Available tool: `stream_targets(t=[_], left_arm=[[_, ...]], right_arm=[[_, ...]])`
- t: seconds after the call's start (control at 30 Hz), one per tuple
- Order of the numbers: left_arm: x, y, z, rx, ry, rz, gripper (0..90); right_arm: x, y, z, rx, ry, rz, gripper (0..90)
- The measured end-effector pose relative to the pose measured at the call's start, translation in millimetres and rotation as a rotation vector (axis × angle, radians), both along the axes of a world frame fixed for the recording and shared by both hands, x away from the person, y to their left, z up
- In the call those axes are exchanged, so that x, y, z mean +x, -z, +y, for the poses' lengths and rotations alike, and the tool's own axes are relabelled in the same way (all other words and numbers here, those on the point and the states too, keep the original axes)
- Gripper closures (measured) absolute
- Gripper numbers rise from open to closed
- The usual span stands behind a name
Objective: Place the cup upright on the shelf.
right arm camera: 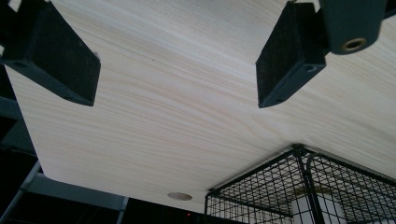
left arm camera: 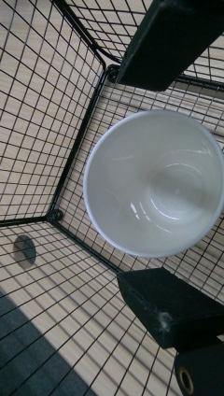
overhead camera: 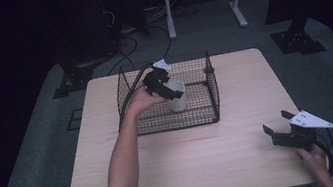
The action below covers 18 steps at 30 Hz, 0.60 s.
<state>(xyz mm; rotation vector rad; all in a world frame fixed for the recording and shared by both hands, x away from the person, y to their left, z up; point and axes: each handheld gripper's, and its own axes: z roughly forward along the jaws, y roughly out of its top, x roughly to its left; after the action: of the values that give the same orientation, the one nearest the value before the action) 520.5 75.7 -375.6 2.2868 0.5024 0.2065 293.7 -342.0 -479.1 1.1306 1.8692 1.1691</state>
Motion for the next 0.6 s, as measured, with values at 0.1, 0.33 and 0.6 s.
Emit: stream_targets(t=[0.1,0.33,0.6], left_arm=[[-3.1,-5.6,2.6,-0.008,-0.004,-0.015,5.4],[-13.8,-20.3,8.7,-0.024,0.001,-0.046,5.5],[-24.0,-29.9,12.4,-0.024,0.011,-0.065,5.4]], right_arm=[[0.0,0.0,0.0,0.0,0.0,0.0,13.1],[0.0,0.0,0.0,0.0,0.001,0.001,13.1],[0.2,0.0,-0.1,0.0,0.002,0.002,13.1]])
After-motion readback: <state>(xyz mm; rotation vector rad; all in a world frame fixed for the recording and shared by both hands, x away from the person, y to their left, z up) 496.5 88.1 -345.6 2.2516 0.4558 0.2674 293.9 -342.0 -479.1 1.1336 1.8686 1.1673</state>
